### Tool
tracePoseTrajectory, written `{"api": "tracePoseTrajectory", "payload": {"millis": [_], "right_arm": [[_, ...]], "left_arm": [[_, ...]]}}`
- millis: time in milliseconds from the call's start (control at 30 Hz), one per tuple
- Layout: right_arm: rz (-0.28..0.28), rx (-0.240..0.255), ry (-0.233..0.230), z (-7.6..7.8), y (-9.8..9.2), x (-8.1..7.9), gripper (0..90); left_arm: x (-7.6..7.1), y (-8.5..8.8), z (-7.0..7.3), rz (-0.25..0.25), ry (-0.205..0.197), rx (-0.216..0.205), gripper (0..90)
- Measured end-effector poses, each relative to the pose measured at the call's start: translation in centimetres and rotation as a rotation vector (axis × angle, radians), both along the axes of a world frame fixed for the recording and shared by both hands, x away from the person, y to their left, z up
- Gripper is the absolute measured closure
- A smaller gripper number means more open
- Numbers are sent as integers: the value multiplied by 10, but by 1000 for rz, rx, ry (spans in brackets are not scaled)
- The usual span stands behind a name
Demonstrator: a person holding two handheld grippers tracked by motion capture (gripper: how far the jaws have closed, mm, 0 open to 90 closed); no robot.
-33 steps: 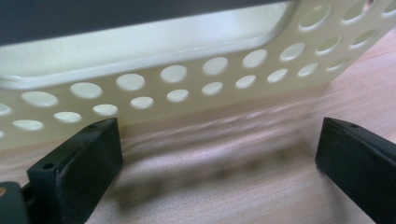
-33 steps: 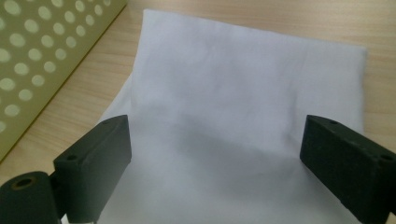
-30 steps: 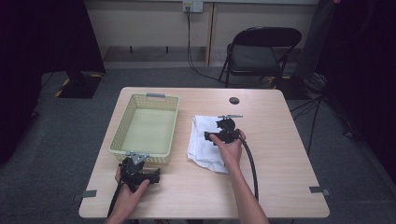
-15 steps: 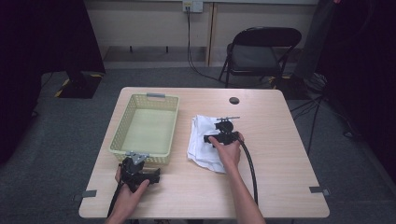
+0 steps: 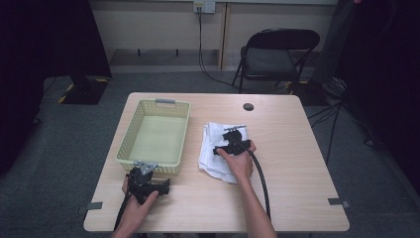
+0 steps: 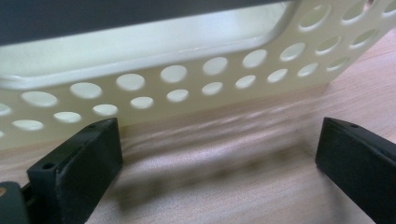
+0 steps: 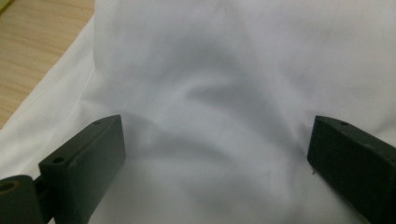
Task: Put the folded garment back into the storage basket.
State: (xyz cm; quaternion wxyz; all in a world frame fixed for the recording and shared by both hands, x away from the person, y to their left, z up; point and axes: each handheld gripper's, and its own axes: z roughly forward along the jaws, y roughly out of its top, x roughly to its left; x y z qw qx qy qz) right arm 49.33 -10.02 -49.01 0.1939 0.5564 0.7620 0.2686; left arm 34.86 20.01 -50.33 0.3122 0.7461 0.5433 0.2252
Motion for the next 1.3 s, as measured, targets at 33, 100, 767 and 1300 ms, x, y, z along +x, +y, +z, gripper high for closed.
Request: {"api": "tracePoseTrajectory", "payload": {"millis": [33, 100, 767, 1300], "right_arm": [[-3, -2, 0, 0, 0, 0, 40], [-5, -2, 20, 1, 1, 1, 47], [9, -12, 46, 13, -8, 3, 524], [13, 75, 35, 13, -13, 0, 825]], "left_arm": [[0, 0, 0, 0, 0, 0, 0], [0, 0, 0, 0, 0, 0, 0], [0, 0, 0, 0, 0, 0, 0], [0, 0, 0, -3, 0, 2, 0]]}}
